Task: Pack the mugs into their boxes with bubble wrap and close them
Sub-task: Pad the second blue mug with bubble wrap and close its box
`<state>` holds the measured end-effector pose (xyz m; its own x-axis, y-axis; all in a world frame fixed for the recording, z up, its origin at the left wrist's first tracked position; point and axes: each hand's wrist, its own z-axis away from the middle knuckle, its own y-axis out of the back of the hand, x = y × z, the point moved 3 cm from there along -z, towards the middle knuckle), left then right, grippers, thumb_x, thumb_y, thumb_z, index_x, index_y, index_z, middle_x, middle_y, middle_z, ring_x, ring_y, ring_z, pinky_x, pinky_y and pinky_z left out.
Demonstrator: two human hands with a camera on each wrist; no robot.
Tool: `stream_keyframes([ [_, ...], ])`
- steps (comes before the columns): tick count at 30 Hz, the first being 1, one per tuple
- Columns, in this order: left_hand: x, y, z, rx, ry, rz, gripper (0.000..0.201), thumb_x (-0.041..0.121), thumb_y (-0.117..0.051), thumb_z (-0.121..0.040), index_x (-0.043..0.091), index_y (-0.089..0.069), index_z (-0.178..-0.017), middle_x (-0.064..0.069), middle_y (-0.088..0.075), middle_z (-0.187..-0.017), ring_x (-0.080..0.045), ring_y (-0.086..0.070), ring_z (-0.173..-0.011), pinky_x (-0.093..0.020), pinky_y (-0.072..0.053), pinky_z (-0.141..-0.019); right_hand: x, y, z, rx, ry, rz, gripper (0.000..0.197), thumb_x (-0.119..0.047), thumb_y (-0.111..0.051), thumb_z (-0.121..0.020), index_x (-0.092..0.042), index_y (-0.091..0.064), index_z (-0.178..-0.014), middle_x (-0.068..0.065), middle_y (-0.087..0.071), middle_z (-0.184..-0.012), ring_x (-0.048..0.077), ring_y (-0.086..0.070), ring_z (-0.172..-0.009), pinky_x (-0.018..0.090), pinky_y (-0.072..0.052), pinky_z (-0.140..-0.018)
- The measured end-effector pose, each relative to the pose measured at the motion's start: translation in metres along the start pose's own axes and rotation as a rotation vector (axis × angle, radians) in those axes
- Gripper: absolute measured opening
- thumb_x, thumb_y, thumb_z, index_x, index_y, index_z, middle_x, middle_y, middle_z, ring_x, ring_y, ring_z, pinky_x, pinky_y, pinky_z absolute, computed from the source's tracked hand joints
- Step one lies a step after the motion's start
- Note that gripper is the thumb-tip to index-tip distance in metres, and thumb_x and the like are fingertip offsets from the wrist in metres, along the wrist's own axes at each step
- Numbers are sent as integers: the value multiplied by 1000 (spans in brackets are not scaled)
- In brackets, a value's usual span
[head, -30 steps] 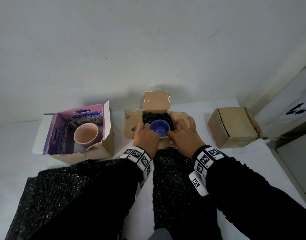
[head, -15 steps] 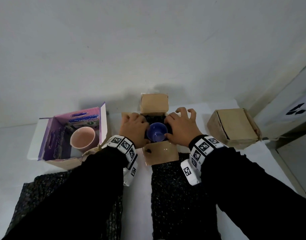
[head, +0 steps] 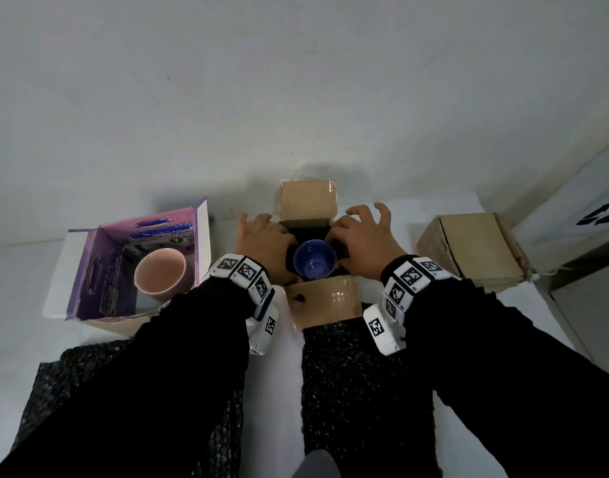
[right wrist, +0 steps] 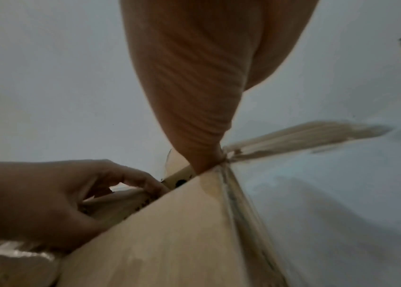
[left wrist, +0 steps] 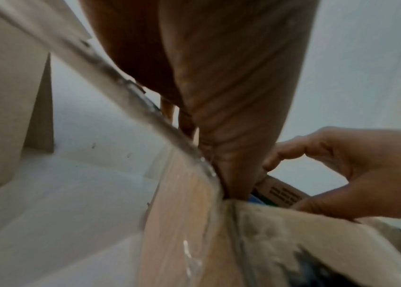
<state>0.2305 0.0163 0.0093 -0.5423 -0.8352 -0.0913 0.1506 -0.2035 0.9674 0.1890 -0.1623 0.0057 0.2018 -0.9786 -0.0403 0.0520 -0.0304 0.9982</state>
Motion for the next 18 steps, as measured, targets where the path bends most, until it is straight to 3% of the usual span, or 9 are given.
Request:
stream_keyframes([
  [3,2,3,11,134,-10,30,57,70,-59,-70,38,-60,-117,12,-56,-125,-21,-37,-128,-50,-17,-106,5,-4,17,177,-46,-125,29,-41,-66,-81,-32,-63,-109,-8,-59,-118,20,-40,-123,45,-13,-107],
  [6,11,-2,25,217,-7,60,43,65,-51,-82,36,-62,-112,12,-60,-119,-18,-45,-118,-43,-25,-101,14,-13,39,298,-110,-351,30,-38,-64,-86,-27,-61,-113,-4,-58,-117,21,-48,-111,39,-31,-94],
  [10,31,-14,50,230,-17,137,44,62,-34,-89,34,-64,-106,11,-64,-110,-16,-52,-107,-40,-31,-98,23,-25,78,352,-222,-484,27,-29,-66,-86,-19,-62,-112,3,-60,-112,22,-52,-102,41,-45,-87],
  [12,42,-20,65,272,-64,100,48,61,-34,-85,31,-61,-111,8,-63,-114,-17,-52,-109,-40,-33,-97,23,-38,99,301,-273,-503,27,-28,-67,-85,-18,-63,-110,4,-61,-110,24,-54,-101,43,-47,-86],
  [15,56,-30,86,360,-120,84,57,53,-60,-77,24,-55,-125,2,-55,-127,-24,-48,-115,-41,-36,-96,16,-61,131,41,-370,-396,42,-37,-68,-84,-22,-58,-121,5,-55,-125,28,-50,-116,42,-44,-93],
  [18,66,-41,104,438,-113,112,55,38,-71,-71,21,-57,-122,-3,-52,-127,-27,-49,-109,-40,-42,-86,2,-83,158,-286,-402,-250,80,-49,-69,-82,-25,-30,-147,2,-32,-151,29,-33,-134,45,-38,-103],
])
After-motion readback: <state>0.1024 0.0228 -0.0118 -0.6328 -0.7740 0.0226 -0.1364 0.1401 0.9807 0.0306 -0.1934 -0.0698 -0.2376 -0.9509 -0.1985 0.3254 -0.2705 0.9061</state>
